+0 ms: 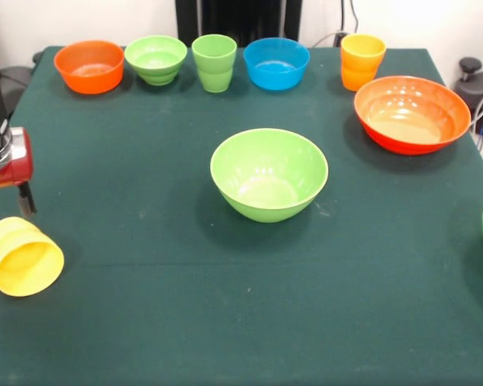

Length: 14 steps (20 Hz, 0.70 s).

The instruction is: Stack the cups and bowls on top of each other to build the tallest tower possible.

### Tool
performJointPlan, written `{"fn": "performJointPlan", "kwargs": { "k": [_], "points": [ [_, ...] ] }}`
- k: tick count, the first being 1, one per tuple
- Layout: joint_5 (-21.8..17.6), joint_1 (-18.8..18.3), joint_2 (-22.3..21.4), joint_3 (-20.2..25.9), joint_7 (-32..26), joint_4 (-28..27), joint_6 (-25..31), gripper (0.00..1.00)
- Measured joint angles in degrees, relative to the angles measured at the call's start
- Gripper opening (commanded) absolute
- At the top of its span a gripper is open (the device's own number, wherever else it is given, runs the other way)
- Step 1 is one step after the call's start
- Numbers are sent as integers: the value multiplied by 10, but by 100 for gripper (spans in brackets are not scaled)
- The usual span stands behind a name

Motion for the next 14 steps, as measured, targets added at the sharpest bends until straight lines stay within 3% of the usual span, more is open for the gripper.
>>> {"fn": "performJointPlan", "kwargs": {
  "k": [14],
  "points": [
    [-11, -10, 5, 12, 0, -2, 0, 100]
  ]
}}
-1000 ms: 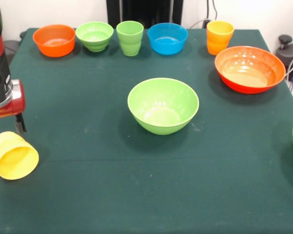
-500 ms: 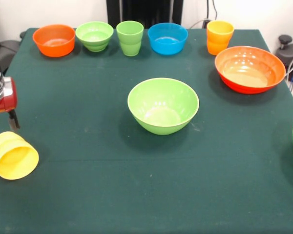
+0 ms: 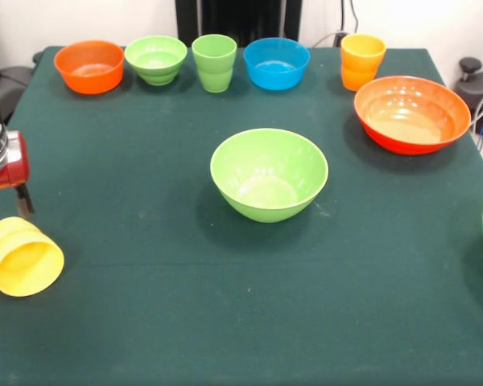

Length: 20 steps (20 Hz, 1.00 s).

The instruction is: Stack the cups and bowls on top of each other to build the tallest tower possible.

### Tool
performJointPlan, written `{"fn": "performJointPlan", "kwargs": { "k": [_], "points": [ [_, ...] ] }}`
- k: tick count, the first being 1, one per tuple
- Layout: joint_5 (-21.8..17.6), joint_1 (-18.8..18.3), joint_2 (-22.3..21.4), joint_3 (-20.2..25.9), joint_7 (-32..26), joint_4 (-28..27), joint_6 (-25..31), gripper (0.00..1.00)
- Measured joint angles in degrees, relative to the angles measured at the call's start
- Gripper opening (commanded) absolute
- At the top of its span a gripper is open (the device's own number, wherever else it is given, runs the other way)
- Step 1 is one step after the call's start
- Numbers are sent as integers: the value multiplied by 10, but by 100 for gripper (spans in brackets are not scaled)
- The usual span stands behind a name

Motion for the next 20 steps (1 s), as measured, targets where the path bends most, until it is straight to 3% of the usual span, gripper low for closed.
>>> {"fn": "performJointPlan", "kwargs": {
  "k": [20],
  "points": [
    [-18, 5, -15, 40, 0, 10, -10, 100]
  ]
}}
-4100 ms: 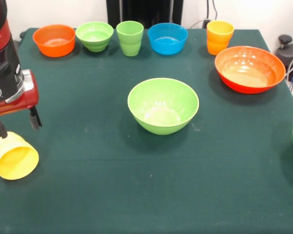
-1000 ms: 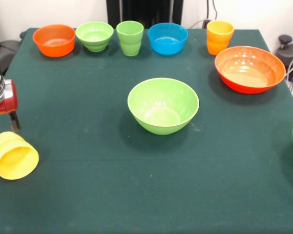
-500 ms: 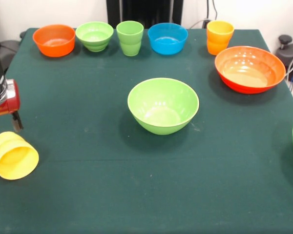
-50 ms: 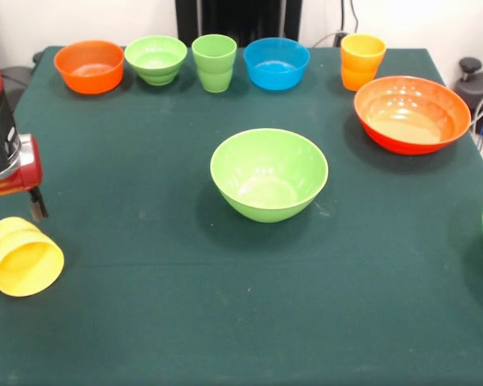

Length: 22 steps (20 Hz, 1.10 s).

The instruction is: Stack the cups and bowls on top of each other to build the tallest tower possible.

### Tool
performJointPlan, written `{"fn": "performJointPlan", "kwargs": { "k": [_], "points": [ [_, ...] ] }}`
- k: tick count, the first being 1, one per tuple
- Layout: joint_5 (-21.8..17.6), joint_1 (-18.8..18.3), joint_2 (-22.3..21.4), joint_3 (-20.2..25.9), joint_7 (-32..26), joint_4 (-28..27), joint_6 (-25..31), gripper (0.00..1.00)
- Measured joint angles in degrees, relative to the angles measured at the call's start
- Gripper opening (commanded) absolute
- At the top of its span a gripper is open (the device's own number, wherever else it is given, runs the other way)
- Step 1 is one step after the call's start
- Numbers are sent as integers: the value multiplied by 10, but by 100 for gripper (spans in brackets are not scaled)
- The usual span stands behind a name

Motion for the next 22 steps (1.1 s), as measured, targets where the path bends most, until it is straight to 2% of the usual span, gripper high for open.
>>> {"fn": "performJointPlan", "kwargs": {
  "k": [14, 22],
  "points": [
    [-33, 1, -15, 30, 0, 26, -47, 100],
    [-52, 1, -15, 40, 0, 27, -49, 100]
  ]
}}
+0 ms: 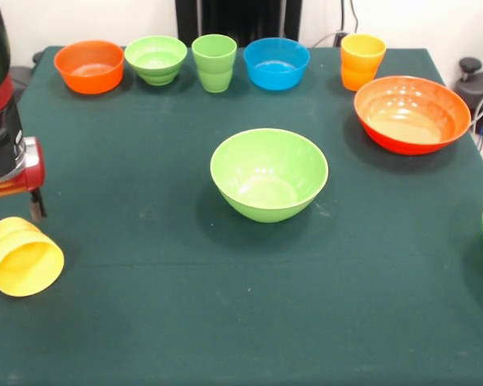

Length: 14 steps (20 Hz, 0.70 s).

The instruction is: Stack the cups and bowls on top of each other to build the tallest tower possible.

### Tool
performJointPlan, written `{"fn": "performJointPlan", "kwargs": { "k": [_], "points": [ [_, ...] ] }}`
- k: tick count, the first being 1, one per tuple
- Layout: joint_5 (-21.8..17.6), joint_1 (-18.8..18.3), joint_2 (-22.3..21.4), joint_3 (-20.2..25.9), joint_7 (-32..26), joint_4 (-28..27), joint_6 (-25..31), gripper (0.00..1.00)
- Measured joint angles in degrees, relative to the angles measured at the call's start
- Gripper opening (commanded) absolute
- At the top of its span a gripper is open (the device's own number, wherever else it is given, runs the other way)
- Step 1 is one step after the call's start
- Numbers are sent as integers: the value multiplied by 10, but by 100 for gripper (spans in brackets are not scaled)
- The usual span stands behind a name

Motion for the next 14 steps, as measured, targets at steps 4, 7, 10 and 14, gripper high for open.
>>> {"fn": "performJointPlan", "kwargs": {
  "k": [4, 7, 10, 14],
  "points": [
    [-9, 0, -3, 12, 0, 4, -8, 100],
    [-16, 0, -9, 22, 0, 10, -16, 100],
    [-25, 0, -19, 35, 0, 23, -31, 100],
    [-37, -3, -27, 48, 0, 35, -45, 100]
  ]
}}
